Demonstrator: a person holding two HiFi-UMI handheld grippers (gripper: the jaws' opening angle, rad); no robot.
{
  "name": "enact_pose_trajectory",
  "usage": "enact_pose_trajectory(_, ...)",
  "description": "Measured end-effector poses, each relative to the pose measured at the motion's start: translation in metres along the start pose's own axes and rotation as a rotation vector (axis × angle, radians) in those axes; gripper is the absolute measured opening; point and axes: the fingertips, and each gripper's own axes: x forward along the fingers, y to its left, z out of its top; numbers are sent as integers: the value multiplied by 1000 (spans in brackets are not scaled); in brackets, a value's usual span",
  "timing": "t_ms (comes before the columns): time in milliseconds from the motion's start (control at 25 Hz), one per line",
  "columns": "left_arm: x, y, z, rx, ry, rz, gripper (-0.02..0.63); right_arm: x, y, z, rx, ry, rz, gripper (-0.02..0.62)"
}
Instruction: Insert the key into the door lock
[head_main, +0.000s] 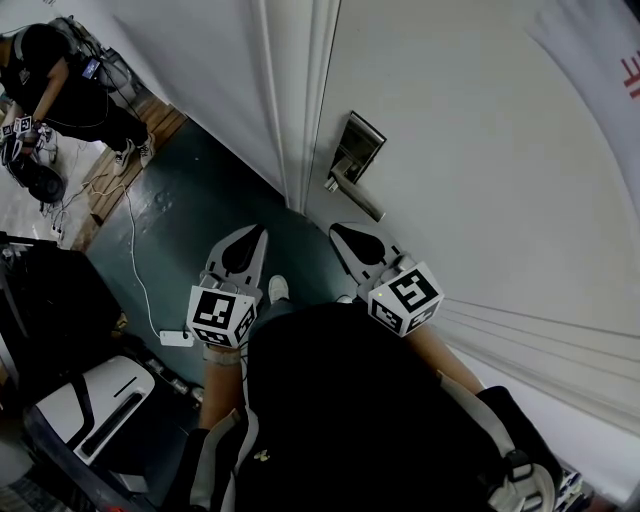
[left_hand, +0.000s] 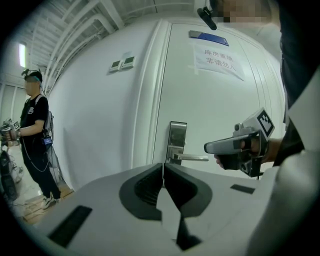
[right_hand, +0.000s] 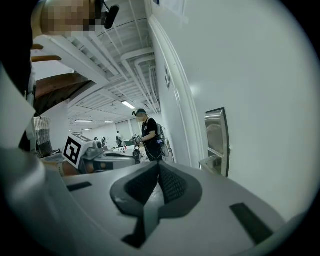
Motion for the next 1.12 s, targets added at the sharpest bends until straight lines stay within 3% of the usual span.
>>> enact_pose_trajectory(240,0,0,1,2,-3,-5,15,1,7,-1,-44,17,11,15)
enact_pose_trajectory(920,2,1,-3,23,11,-18,15,4,11,-7,-32,39,22,15)
enact_pose_trajectory(1120,2,8,-1,-11,-3,-23,15,10,11,-6,-31,43,19,15)
